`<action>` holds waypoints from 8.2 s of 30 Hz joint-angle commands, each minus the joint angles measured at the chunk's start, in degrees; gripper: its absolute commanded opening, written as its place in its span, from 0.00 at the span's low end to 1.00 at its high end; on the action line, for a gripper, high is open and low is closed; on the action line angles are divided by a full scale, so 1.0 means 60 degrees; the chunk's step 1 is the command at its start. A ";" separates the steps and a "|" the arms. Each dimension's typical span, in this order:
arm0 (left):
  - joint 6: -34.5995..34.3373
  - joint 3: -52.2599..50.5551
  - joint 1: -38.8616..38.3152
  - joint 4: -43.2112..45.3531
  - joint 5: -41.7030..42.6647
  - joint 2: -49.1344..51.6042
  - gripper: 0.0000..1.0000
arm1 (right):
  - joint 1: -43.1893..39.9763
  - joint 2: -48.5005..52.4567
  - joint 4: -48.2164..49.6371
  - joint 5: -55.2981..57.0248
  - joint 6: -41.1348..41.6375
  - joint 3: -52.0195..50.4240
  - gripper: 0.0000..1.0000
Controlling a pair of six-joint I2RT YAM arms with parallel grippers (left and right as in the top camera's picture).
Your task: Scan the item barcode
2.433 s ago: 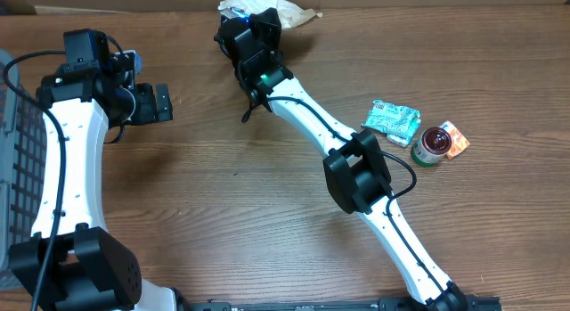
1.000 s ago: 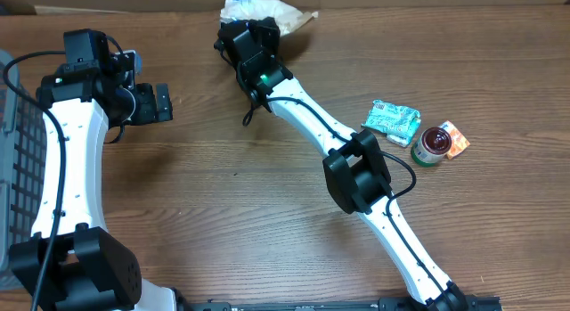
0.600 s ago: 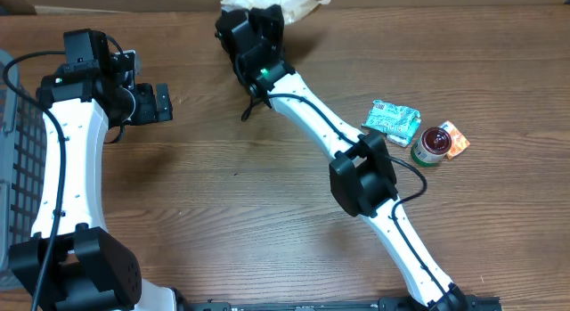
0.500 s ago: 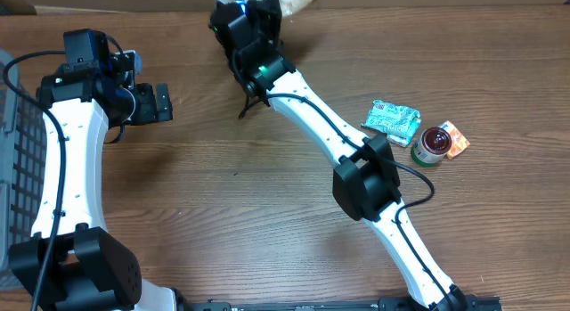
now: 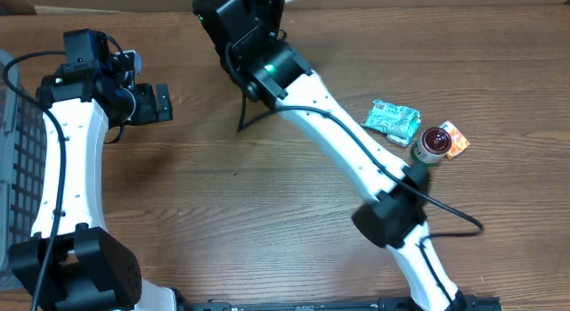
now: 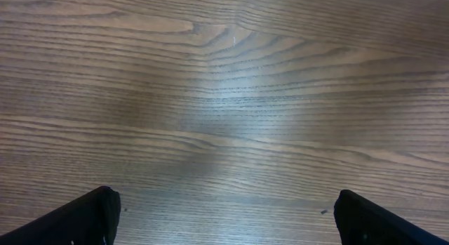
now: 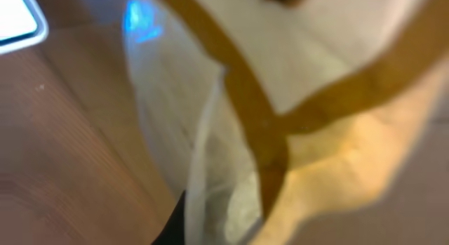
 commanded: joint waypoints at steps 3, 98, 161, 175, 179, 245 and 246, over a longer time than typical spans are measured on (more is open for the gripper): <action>0.0178 0.0138 0.0044 0.0000 0.0036 -0.0109 1.00 | 0.0055 -0.2750 -0.2787 -0.3005 0.3570 0.0069 0.04; 0.0175 0.0138 0.0044 0.0004 0.0036 -0.0109 1.00 | -0.7078 -2.0556 0.6747 -0.8528 1.1169 -2.1948 1.00; 0.0251 0.0135 0.0095 0.0000 -0.0448 -0.2623 1.00 | -0.7060 -2.1784 0.6430 -0.9169 1.1198 -2.3908 1.00; 0.0280 -0.3202 -0.0084 0.0834 -0.0856 -0.6630 1.00 | -0.7060 -2.1784 0.6430 -0.9169 1.1198 -2.3908 1.00; 0.0280 -0.5217 -0.0084 0.3049 -0.0892 -0.8276 0.99 | -0.7060 -2.1784 0.6430 -0.9169 1.1198 -2.3908 1.00; 0.3931 -1.4630 -0.0510 0.9362 0.1013 -1.6109 1.00 | -0.7060 -2.1784 0.6430 -0.9169 1.1198 -2.3908 1.00; 0.3931 -1.4630 -0.0510 0.9362 0.1013 -1.6109 1.00 | -0.7060 -2.1784 0.6430 -0.9169 1.1198 -2.3908 1.00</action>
